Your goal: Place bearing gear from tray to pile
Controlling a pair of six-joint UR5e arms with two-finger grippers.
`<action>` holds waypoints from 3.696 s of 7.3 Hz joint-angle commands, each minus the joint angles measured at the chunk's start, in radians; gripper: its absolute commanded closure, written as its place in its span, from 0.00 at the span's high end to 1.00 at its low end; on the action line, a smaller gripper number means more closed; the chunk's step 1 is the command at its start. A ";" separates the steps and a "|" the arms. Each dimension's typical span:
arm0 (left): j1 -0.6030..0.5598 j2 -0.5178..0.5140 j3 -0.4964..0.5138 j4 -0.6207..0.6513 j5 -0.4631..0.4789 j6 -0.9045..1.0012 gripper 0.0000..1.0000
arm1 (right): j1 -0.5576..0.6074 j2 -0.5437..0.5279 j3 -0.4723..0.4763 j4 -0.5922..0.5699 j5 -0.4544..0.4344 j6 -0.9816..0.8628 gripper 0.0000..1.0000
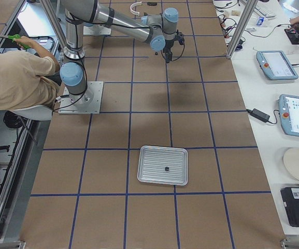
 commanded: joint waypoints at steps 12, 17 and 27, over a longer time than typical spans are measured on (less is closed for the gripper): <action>-0.261 -0.471 -0.228 0.608 -0.013 -0.241 0.95 | -0.991 0.343 -0.239 -0.116 -0.056 -0.918 0.94; -0.261 -0.454 -0.258 0.644 -0.009 -0.239 0.15 | -0.991 0.378 -0.276 -0.147 -0.054 -0.950 0.72; 0.114 -0.187 -0.158 0.244 0.073 -0.027 0.00 | -0.900 0.265 -0.264 -0.077 -0.054 -0.898 0.11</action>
